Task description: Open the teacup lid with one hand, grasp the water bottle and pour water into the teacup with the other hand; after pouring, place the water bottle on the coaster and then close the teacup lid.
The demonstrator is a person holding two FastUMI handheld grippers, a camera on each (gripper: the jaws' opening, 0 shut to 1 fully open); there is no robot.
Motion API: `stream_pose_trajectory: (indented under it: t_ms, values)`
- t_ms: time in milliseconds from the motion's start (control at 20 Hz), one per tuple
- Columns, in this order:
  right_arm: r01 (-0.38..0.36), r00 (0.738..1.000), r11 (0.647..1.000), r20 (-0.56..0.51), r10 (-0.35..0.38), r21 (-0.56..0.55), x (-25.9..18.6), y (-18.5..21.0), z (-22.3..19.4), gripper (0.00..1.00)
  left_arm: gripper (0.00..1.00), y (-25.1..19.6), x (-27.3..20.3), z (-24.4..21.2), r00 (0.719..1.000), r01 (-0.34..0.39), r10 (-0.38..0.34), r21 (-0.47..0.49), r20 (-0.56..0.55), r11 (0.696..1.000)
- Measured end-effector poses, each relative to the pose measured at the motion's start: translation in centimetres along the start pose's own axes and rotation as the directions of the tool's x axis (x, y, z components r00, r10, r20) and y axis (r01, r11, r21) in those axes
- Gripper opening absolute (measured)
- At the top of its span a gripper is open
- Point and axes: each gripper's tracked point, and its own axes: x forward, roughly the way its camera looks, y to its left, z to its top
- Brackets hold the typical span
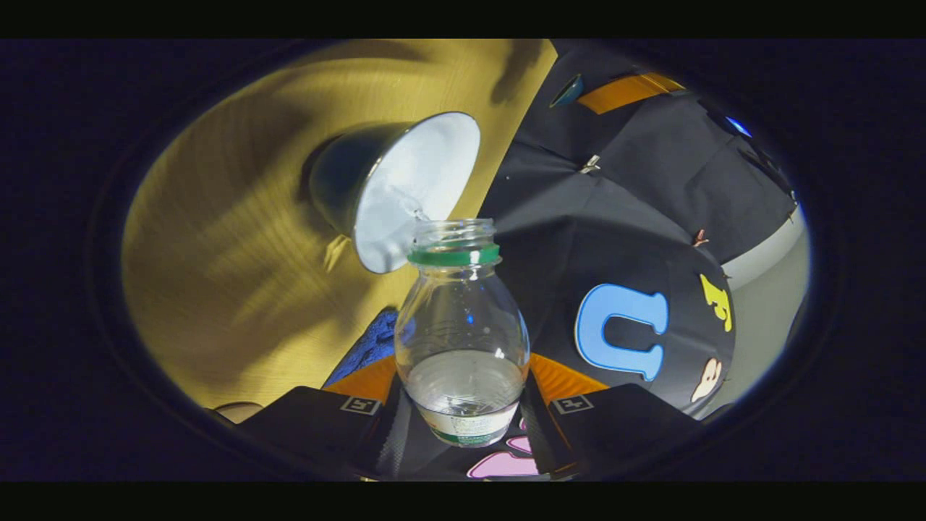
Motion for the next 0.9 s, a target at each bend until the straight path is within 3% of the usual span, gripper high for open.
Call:
stream_pose_trajectory:
  t_ms: [650,900]
  values:
    - [-0.004,1.0,1.0,0.009,0.004,0.007,0.1,-0.1,0.6,0.7,0.28,-1.8,0.2,0.2,1.0,0.008,-0.008,0.053,0.012,0.999]
    - [-0.009,1.0,0.997,-0.023,0.011,0.075,0.0,-0.4,-0.4,0.7,0.28,-2.5,0.0,0.7,1.0,-0.001,0.0,0.037,0.02,0.999]
